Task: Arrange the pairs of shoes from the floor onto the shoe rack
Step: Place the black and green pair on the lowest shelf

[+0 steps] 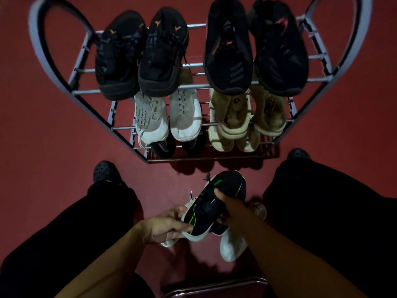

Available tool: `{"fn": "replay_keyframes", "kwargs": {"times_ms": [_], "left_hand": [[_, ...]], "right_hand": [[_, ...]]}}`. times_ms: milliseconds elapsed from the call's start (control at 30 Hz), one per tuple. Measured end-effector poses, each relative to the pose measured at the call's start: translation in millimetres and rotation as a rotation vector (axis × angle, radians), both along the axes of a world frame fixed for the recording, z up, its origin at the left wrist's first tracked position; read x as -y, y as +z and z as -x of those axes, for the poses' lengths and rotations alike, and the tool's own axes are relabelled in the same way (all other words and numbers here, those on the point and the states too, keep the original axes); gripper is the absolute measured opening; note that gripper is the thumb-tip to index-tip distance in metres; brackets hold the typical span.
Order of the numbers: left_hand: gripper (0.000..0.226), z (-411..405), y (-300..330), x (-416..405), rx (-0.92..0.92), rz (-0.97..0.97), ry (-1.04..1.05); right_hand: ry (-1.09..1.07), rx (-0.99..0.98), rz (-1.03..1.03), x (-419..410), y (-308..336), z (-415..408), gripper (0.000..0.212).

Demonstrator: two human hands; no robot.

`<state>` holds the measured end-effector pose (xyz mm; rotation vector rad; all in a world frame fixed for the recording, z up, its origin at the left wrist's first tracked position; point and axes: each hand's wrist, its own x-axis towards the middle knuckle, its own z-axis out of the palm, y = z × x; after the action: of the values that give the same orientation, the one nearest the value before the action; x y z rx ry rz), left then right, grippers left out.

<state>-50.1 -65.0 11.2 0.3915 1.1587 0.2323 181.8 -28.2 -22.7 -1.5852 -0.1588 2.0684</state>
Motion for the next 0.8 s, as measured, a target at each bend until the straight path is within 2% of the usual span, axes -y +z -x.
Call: {"fn": "replay_keyframes", "kwargs": {"times_ms": [67, 133, 233, 300, 367, 467, 600, 667, 800], "left_hand": [[0.067, -5, 5, -1, -0.001, 0.011, -0.079], [0.07, -13, 8, -4, 0.004, 0.01, -0.107], [0.049, -30, 11, -16, -0.079, -0.058, 0.023], [0.049, -40, 9, -24, -0.162, -0.131, 0.105], [0.052, -48, 2, -31, -0.224, -0.176, 0.143], [0.053, -57, -11, -39, -0.349, -0.196, 0.202], [0.035, -70, -28, -41, -0.357, -0.187, 0.246], [0.034, -71, -37, -42, -0.355, -0.17, 0.265], [0.046, -61, -63, -43, -0.456, -0.159, 0.217]], "right_hand": [[-0.003, -0.059, -0.07, 0, -2, 2, 0.042], [0.022, -0.025, -0.139, -4, -4, 3, 0.043], [0.142, 0.038, -0.204, -7, -8, 5, 0.039], [0.241, 0.057, -0.23, -7, -10, 6, 0.038], [0.287, 0.073, -0.224, -9, -9, 7, 0.033], [0.309, 0.027, -0.216, -13, -13, 3, 0.011], [0.288, 0.012, -0.138, -19, -35, -11, 0.017], [0.27, 0.129, -0.11, -23, -59, -23, 0.024], [0.269, 0.518, -0.111, -29, -92, -49, 0.049]]}}
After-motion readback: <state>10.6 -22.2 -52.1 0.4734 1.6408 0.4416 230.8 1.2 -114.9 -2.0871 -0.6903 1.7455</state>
